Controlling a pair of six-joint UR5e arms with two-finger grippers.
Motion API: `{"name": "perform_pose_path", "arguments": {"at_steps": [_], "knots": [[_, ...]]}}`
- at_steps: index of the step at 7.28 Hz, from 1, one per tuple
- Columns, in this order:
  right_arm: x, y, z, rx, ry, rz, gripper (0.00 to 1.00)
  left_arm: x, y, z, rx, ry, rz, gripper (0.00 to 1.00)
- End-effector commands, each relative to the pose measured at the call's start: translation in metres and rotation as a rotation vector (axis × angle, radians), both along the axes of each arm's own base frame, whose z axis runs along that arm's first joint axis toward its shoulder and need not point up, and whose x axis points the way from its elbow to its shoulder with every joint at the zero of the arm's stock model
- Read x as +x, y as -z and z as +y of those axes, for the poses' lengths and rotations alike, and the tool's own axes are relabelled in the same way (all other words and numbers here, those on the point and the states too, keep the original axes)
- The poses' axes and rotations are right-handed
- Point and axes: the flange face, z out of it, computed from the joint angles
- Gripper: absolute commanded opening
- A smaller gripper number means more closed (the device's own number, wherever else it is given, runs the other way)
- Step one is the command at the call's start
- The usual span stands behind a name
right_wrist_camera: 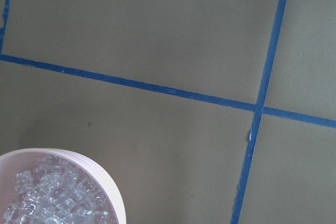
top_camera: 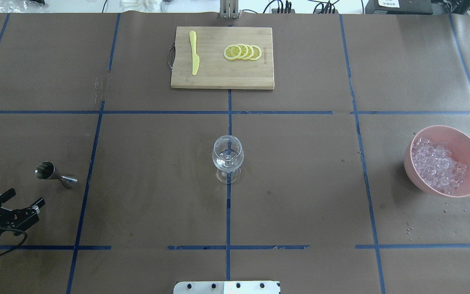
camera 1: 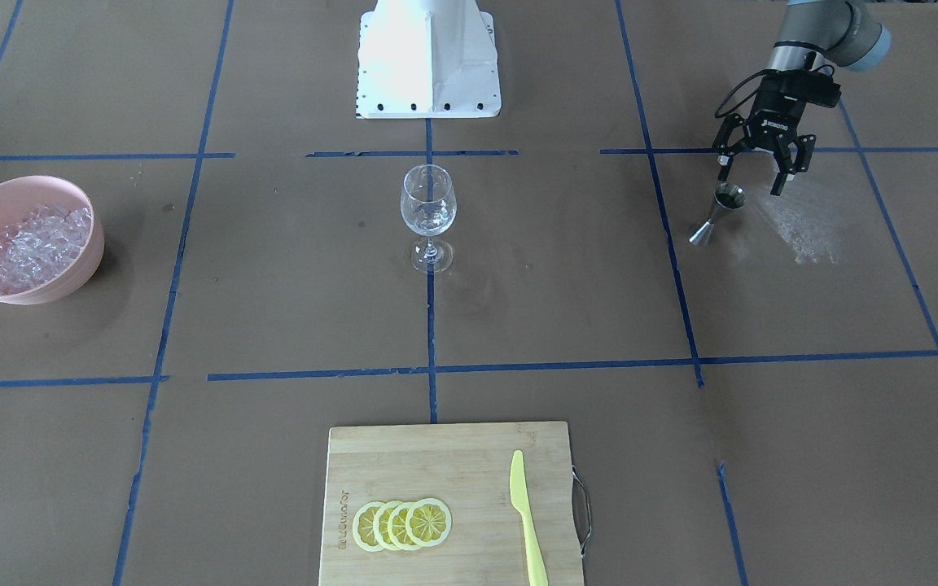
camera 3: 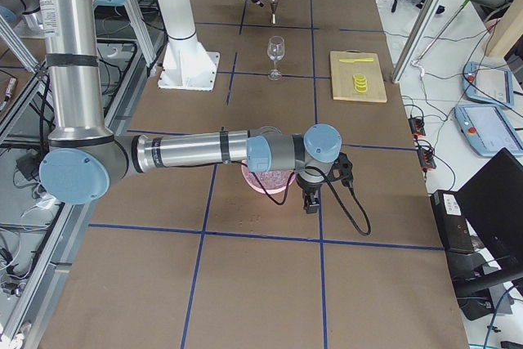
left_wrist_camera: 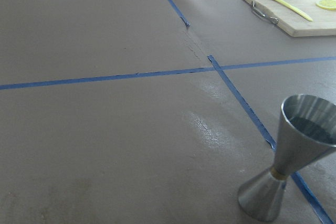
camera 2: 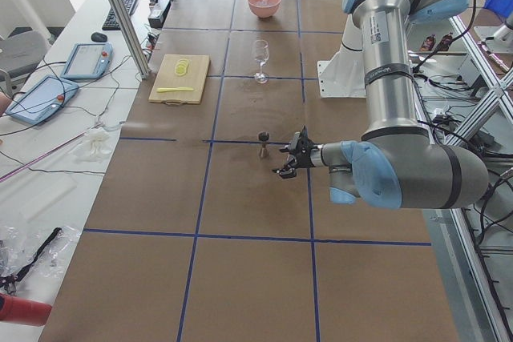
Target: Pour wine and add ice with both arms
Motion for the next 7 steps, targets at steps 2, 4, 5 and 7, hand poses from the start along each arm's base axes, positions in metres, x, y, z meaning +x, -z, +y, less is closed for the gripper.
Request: {"name": "perform_pose_path", "arguments": {"at_steps": [2,4,5,7], "knots": [[0.000,-0.001,0.001,-0.002,0.000,0.000,1.00,0.048,0.027,0.000,0.055,0.127,0.023,0.99],[0.000,0.000,0.000,-0.002,0.000,-0.002,1.00,0.061,0.030,-0.004,0.090,0.222,0.016,0.99],[0.000,-0.001,0.000,-0.003,0.000,0.000,1.00,0.059,0.020,-0.006,0.104,0.248,-0.008,0.99],[0.000,-0.003,0.001,-0.008,0.000,0.000,1.00,0.069,0.009,-0.006,0.109,0.253,-0.028,0.99]]}}
